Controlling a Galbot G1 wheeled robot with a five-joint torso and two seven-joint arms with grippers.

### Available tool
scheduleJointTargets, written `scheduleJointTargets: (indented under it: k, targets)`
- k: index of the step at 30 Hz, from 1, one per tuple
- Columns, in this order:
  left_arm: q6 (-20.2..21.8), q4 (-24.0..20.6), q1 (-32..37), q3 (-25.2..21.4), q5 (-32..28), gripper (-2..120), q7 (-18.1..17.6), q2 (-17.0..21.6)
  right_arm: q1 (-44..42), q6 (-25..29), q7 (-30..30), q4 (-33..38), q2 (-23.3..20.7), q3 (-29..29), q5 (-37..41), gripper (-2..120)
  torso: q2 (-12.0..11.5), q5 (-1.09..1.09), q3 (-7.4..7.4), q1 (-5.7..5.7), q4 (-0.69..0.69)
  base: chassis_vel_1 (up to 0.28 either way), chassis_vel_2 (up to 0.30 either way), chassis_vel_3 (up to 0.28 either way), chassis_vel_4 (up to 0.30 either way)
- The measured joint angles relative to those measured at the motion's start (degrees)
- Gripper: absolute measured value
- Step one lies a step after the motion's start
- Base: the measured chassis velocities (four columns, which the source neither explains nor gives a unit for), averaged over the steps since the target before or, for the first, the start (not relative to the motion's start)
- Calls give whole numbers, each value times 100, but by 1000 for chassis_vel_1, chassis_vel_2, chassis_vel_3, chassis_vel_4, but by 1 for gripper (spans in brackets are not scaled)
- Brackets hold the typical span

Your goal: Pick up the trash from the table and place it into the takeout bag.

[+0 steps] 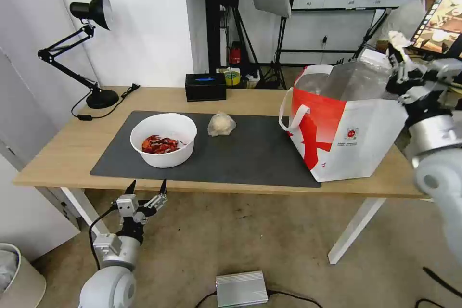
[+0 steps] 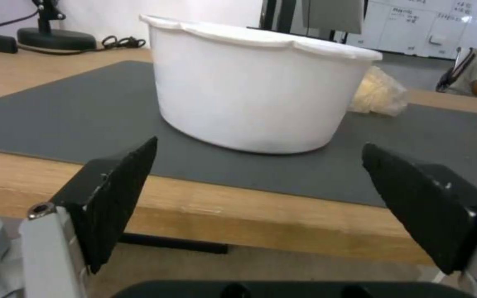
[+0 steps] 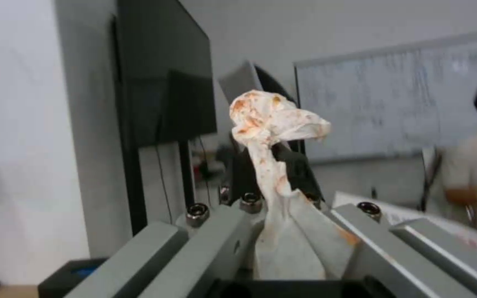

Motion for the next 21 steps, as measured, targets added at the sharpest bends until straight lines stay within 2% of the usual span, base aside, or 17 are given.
scheduleJointTargets:
  k: [1,4,9,12,14,15,16,18,19,21]
  targets:
    - [0,0,0,0,0,100,0,0,0,0,0,0,0,0,0,0,0,0,0,0,0,0,0,0,0]
    - [-2,0,-7,-10,5,100,1,6,323,-637,392,-99,-197,-81,646,0,0,0,0,0,0,0,0,0,0]
    - [-2,-3,-32,-15,5,100,1,16,664,-1167,802,-278,-394,-216,1253,0,0,0,0,0,0,0,0,0,0]
    - [-2,-11,-37,-16,5,100,1,14,1051,-1711,1181,-472,-524,-304,1767,0,0,0,0,0,0,0,0,0,0]
    - [-2,-10,-37,-16,6,100,1,13,1179,-1823,1331,-537,-548,-349,1954,0,0,0,0,0,-1,0,0,0,0]
    - [-1,-10,-37,-15,13,100,2,12,1372,-1960,1541,-647,-578,-444,2243,5,0,0,0,0,0,0,0,0,0]
    - [-1,-10,-37,-15,13,100,2,12,1372,-1960,1541,-647,-578,-444,2243,5,0,0,0,0,0,0,0,0,0]
    - [6,-27,-47,2,16,100,0,42,1747,-2130,1816,-896,-629,-691,2683,16,0,0,0,0,0,0,0,0,0]
    - [6,-27,-47,2,16,100,0,42,1747,-2130,1816,-896,-629,-691,2683,16,0,0,0,0,0,0,0,0,0]
    - [31,-52,-72,20,16,100,-2,77,2204,-2308,2158,-1152,-663,-1015,3171,26,0,0,0,0,0,0,0,0,0]
